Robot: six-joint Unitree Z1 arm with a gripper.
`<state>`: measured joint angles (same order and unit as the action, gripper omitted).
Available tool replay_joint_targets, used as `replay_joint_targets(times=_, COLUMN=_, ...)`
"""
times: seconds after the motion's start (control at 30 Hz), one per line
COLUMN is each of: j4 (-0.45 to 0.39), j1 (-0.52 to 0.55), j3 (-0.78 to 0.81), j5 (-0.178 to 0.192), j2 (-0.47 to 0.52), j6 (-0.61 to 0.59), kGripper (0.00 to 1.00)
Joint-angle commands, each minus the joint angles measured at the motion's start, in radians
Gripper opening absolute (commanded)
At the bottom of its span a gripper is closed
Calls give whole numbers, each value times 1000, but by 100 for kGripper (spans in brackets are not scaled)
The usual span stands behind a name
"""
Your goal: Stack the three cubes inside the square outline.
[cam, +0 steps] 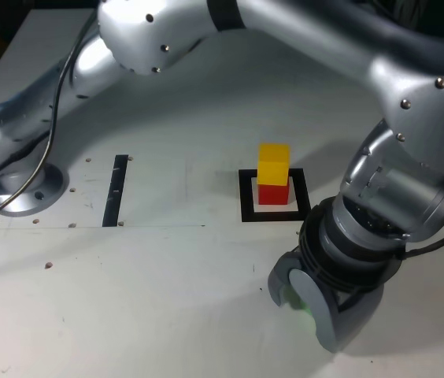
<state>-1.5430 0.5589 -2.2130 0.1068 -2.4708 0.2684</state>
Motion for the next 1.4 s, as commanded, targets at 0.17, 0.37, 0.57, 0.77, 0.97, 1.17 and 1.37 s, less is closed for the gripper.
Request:
replay_joint_targets(times=0.17, j4=-4, j1=-4, j3=-4, j5=1, j2=-2, j6=9, kGripper=23)
replay_joint_targets(times=0.37, j4=-14, j1=-13, j3=-13, j5=-13, j2=7, j6=10, kGripper=19)
replay_joint_targets(times=0.57, j4=-62, j1=-15, j3=-29, j5=18, j2=89, j6=-18, kGripper=17)
replay_joint_targets(times=0.77, j4=-92, j1=-55, j3=38, j5=61, j2=248, j6=-71, kGripper=17)
replay_joint_targets(times=0.97, j4=-92, j1=-182, j3=190, j5=80, j2=397, j6=-162, kGripper=17)
replay_joint_targets(times=1.17, j4=-88, j1=-334, j3=283, j5=78, j2=475, j6=-175, kGripper=17)
replay_joint_targets(times=1.37, j4=-70, j1=-395, j3=333, j5=64, j2=484, j6=-192, kGripper=17)
